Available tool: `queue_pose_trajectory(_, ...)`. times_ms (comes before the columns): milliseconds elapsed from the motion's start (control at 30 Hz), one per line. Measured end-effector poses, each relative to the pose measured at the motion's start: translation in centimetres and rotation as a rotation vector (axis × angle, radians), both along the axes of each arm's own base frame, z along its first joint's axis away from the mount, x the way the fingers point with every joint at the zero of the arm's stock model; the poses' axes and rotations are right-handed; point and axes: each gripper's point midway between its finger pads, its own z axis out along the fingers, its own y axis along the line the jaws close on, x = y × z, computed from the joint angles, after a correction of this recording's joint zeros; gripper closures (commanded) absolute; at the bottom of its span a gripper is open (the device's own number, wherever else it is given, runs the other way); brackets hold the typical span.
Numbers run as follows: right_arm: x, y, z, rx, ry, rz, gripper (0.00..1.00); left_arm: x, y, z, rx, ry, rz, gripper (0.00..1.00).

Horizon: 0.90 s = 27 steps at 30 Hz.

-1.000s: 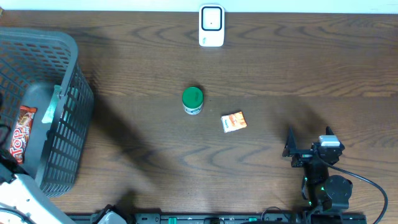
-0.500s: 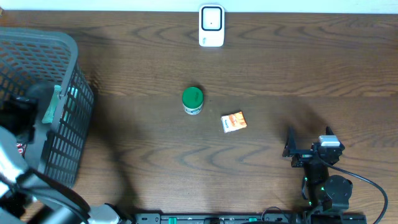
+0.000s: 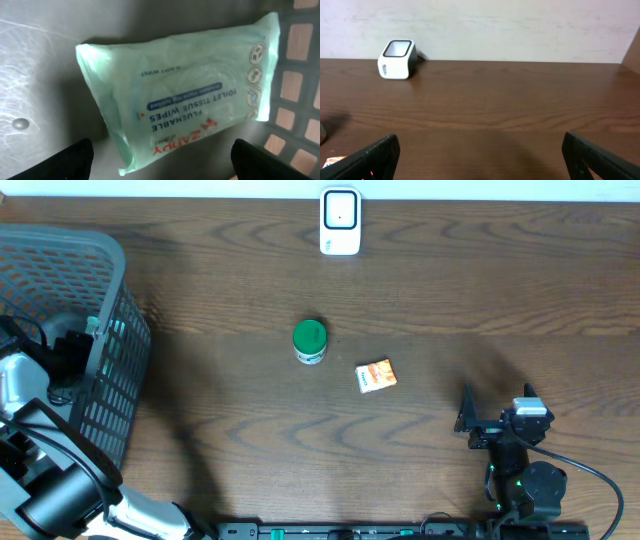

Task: Scan the item barcode
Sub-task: 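Reach the left gripper into the basket and grasp the mint-green wipes pack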

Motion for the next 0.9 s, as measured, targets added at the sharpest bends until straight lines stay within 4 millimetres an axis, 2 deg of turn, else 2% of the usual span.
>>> queue_pose_trajectory(233,0.0,0.0,0.0,0.000,0.000,0.000,0.01,0.2,-0.1,-0.2,0.019,0.012,-0.009,0.11)
queue_pose_trajectory(433,0.0,0.0,0.0,0.000,0.000,0.000,0.01,1.5,-1.2,-1.0,0.018,0.016,-0.045,0.11)
queue_pose_trajectory(600,0.0,0.0,0.0,0.000,0.000,0.000,0.01,2.5,-0.9,-1.1,0.013,0.004,-0.035,0.12)
queue_pose_trajectory(667,0.0,0.0,0.0,0.000,0.000,0.000,0.01,2.9,-0.7,-1.2,0.011,-0.003,-0.034,0.27)
queue_pose_trajectory(733,0.0,0.0,0.0,0.000,0.000,0.000,0.01,3.2,-0.5,-1.6,0.006,-0.004,-0.027,0.51)
queue_pose_trajectory(767,0.0,0.0,0.0,0.000,0.000,0.000,0.01,3.2,-0.4,-1.7,0.006,-0.002,-0.027,0.57)
queue_pose_trajectory(900,0.0,0.0,0.0,0.000,0.000,0.000,0.01,2.9,-0.2,-2.4,-0.008,0.012,-0.019,0.91)
